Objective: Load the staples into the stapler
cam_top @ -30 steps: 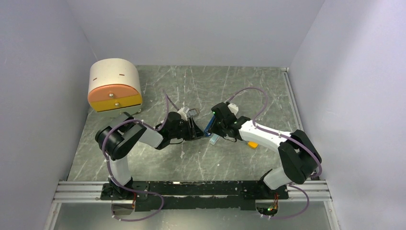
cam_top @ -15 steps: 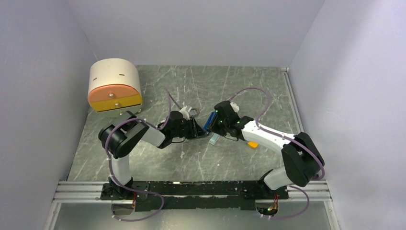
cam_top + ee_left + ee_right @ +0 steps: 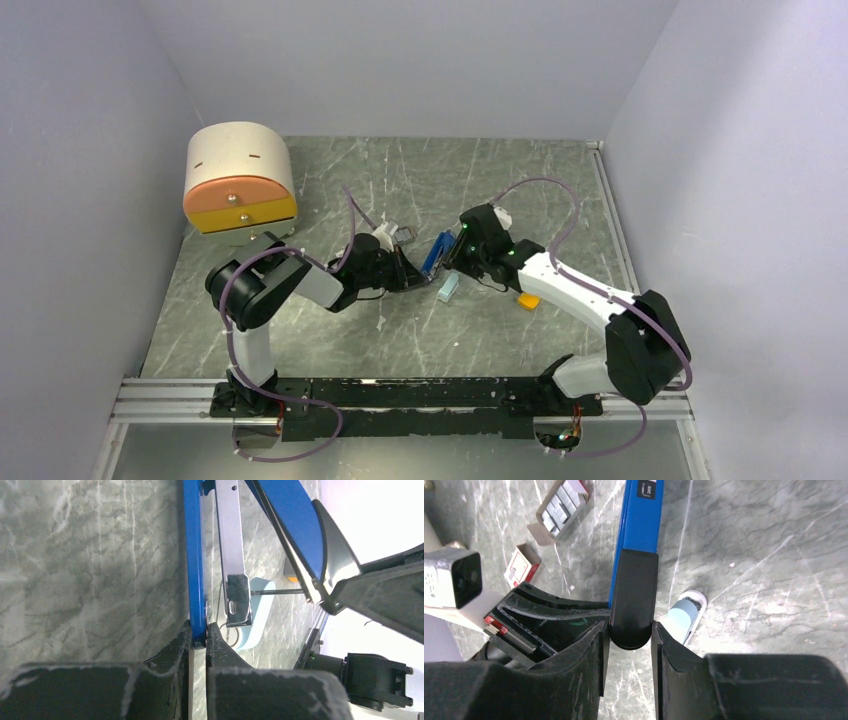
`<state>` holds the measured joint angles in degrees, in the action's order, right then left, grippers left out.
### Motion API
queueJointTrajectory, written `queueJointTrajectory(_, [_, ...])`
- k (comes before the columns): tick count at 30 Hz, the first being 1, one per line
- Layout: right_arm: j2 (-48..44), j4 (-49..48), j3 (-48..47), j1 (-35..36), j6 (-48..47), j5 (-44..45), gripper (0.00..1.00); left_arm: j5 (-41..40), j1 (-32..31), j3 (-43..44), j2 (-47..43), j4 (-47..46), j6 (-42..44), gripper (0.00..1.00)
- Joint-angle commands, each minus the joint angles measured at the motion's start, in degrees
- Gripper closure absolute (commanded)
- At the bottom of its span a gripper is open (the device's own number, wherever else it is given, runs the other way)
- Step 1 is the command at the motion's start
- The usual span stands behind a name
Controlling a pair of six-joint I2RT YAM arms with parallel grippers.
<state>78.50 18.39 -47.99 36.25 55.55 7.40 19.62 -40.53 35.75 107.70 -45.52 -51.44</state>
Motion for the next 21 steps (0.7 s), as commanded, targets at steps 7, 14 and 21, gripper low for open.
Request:
queueJointTrajectory(7, [-2.30, -1.30, -5.45, -4.91, -5.06, 11.26, 0.88, 0.89, -0.40, -1.21, 1.02, 0.62, 3.00, 0.95])
queueJointTrajectory(14, [-0.03, -1.76, -10.01, -8.38, -11.05, 16.87, 0.84, 2.56, -0.47, -1.90, 1.82, -0.61, 2.14, 0.94])
queueJointTrajectory(21, [3.50, -4.48, -12.89, -11.71, -15.33, 17.73, 0.82, 4.56, -0.51, -2.29, 3.15, -2.11, 1.79, 0.94])
